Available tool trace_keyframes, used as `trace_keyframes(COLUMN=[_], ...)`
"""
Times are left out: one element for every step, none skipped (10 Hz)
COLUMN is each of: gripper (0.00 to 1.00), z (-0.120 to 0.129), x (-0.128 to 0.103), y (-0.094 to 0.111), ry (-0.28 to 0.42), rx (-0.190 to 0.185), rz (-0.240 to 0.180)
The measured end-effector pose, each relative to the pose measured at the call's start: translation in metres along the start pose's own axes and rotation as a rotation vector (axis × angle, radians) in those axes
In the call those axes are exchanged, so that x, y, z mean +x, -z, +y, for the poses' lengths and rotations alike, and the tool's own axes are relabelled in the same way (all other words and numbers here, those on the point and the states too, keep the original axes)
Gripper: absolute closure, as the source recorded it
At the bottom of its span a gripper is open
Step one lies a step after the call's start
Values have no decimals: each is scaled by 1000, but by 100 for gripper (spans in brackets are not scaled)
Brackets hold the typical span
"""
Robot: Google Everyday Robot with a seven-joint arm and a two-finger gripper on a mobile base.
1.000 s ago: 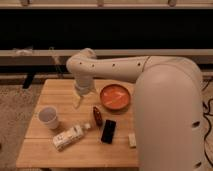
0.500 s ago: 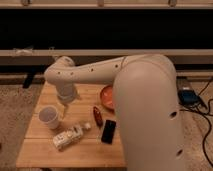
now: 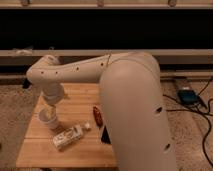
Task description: Place the ceramic cup in the ceramic bowl
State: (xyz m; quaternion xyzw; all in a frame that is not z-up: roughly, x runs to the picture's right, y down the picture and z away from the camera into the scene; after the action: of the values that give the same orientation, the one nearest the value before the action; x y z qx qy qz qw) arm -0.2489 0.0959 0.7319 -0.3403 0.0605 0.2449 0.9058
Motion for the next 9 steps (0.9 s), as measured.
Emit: trace_keyframes(gripper=[20, 20, 20, 20, 20, 20, 20, 20, 20], z=[1, 1, 0, 0, -1, -1, -1, -1, 0], x=[-6, -10, -15, -19, -20, -21, -24, -27, -30], y=[2, 4, 4, 3, -2, -8, -17, -24, -29], ry=[4, 6, 6, 7, 6, 3, 2, 4, 5], rx=[-2, -1, -3, -5, -8, -9, -12, -10, -14], rz=[-8, -16, -34, -63, -83, -99, -111, -116, -116])
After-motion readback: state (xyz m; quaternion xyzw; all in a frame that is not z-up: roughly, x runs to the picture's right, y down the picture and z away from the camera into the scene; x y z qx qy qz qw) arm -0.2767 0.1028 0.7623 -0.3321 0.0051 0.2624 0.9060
